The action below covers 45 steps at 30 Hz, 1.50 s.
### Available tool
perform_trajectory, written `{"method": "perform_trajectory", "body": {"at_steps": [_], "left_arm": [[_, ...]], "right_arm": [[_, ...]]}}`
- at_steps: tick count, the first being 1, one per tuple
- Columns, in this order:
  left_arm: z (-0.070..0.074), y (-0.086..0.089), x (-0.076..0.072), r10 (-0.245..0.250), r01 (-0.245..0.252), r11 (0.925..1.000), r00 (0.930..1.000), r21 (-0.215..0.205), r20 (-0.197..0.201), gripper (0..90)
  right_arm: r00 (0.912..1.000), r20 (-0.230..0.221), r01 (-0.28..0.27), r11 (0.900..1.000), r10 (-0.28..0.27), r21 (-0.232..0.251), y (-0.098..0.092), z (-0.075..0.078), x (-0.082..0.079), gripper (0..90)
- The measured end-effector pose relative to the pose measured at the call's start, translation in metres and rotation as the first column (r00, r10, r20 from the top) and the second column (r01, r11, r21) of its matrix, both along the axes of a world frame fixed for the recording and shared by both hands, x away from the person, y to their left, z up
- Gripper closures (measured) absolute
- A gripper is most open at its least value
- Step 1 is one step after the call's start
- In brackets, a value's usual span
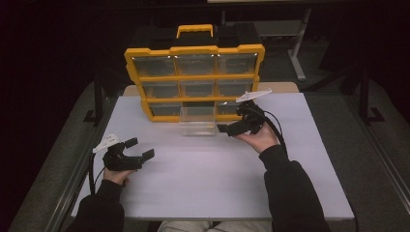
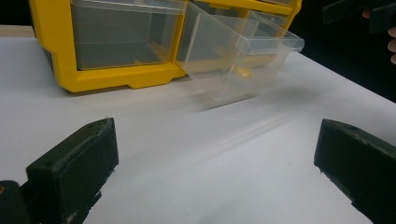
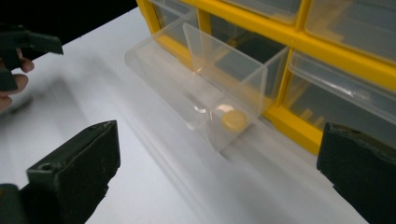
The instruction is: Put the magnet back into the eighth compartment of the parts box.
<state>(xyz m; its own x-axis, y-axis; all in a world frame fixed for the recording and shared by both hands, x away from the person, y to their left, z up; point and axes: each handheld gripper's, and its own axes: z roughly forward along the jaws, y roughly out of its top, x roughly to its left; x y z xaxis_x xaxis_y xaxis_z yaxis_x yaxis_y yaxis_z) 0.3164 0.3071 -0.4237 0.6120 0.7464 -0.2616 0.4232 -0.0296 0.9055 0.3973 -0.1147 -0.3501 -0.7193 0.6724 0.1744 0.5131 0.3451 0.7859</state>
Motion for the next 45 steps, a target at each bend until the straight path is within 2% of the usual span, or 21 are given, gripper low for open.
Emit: {"method": "perform_trajectory", "body": {"at_steps": [3,8,19,25,30,33,39,45], "left_arm": [[0.000,0.000,0.000,0.001,-0.001,1.0000,1.0000,0.000,-0.001,0.0],[0.000,0.000,0.000,0.002,-0.002,1.0000,1.0000,0.000,0.000,0.0],[0.000,0.000,0.000,0.003,-0.003,1.0000,1.0000,0.008,-0.002,0.0],[0.000,0.000,0.000,0.003,-0.003,0.9999,1.0000,0.011,-0.003,0.0],[0.001,0.000,-0.001,0.004,-0.004,1.0000,1.0000,0.006,0.002,0.0],[0.002,0.000,-0.002,0.001,-0.001,1.0000,1.0000,0.002,0.006,0.0],[0.002,0.000,-0.002,-0.001,0.001,1.0000,1.0000,0.002,0.006,0.0],[0.002,0.001,-0.001,0.000,0.000,1.0000,0.9999,-0.007,0.010,0.0]], "right_arm": [[0.9999,0.014,0.010,1.000,-0.010,-0.005,-0.006,-0.003,-0.005,0.0],[0.9987,0.050,0.003,0.999,-0.004,0.034,-0.017,-0.008,-0.016,0.0],[0.9977,0.051,0.041,0.997,-0.045,0.071,-0.046,-0.024,-0.037,0.0],[0.9979,0.034,0.053,0.998,-0.054,0.047,-0.056,-0.037,-0.044,0.0],[0.9962,0.064,0.056,0.997,-0.059,0.061,-0.065,-0.041,-0.053,0.0],[0.9959,0.060,0.064,0.995,-0.068,0.073,-0.072,-0.045,-0.058,0.0],[0.9928,0.067,0.093,0.991,-0.100,0.095,-0.087,-0.054,-0.069,0.0],[0.9817,0.110,0.140,0.980,-0.156,0.141,-0.105,-0.059,-0.079,0.0]]}}
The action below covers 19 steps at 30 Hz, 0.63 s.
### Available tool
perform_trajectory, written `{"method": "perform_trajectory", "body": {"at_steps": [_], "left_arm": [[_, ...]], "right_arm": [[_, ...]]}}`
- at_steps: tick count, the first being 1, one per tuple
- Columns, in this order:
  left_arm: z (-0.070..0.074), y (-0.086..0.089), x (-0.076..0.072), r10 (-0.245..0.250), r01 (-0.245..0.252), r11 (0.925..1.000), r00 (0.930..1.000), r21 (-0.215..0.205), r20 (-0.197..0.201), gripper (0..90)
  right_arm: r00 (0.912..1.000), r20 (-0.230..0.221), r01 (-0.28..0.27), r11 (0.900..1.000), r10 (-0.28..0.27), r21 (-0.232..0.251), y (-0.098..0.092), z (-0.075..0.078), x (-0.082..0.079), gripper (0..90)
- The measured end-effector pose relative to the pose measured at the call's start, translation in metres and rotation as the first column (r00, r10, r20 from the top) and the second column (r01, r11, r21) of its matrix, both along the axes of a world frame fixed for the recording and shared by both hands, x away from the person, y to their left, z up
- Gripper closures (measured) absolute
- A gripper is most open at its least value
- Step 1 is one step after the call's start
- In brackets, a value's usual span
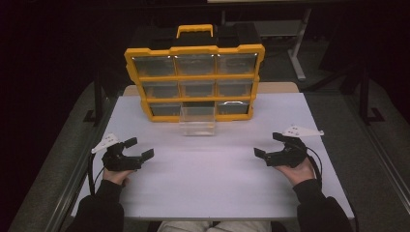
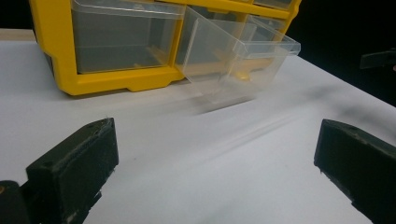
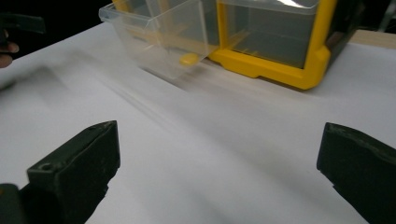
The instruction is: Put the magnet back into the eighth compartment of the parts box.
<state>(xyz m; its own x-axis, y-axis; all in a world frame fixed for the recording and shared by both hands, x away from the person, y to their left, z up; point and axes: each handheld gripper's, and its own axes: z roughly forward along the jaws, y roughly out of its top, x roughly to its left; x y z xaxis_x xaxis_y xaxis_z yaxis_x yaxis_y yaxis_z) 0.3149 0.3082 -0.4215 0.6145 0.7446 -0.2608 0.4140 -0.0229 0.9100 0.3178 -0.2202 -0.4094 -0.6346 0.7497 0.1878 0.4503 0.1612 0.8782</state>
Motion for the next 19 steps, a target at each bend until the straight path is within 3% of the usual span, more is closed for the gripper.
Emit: {"method": "perform_trajectory", "body": {"at_steps": [7,11,19], "left_arm": [[0.000,0.001,0.000,-0.003,0.003,0.9999,1.0000,-0.011,0.000,0.0],[0.000,0.001,0.000,-0.003,0.003,0.9999,1.0000,-0.012,-0.001,0.0],[0.000,0.001,0.001,-0.005,0.005,0.9999,1.0000,-0.013,-0.002,0.0]], "right_arm": [[0.9973,0.048,0.052,0.995,-0.056,0.079,-0.018,-0.009,-0.012,0.0],[0.9935,0.068,0.080,0.986,-0.091,0.147,-0.028,-0.012,-0.018,0.0],[0.9868,0.088,0.121,0.980,-0.136,0.157,-0.039,-0.019,-0.028,0.0]]}}
